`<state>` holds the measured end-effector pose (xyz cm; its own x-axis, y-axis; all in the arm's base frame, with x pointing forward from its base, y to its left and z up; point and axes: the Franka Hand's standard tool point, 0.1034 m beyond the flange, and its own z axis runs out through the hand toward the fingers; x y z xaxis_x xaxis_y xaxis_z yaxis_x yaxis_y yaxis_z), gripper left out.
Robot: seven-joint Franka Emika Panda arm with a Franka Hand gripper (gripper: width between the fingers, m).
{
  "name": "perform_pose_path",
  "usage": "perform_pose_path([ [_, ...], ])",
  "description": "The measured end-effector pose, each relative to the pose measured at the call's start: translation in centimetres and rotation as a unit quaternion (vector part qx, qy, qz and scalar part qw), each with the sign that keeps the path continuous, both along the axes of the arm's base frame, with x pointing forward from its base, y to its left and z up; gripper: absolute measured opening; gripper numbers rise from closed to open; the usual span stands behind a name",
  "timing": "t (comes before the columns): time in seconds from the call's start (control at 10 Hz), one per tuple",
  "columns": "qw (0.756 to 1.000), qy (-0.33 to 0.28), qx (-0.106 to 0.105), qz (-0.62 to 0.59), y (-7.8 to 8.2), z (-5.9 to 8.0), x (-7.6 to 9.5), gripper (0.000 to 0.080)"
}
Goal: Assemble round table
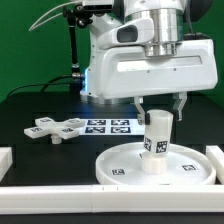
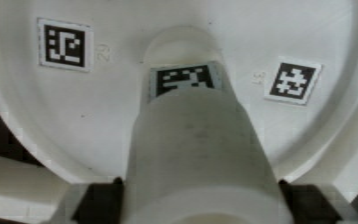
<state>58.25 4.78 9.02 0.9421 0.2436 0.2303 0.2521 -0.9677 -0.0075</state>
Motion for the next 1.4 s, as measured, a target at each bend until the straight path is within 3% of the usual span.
perform_pose_path([
  [0.7, 0.999, -0.012, 0.015, -0.04, -0.2, 0.0, 0.0, 0.041],
  [1.0, 0.986, -0.007, 0.048, -0.157, -0.5, -0.1, 0.0, 0.041],
  [1.4, 0.937, -0.005, 0.096, -0.335, -1.3, -0.1, -0.2, 0.041],
])
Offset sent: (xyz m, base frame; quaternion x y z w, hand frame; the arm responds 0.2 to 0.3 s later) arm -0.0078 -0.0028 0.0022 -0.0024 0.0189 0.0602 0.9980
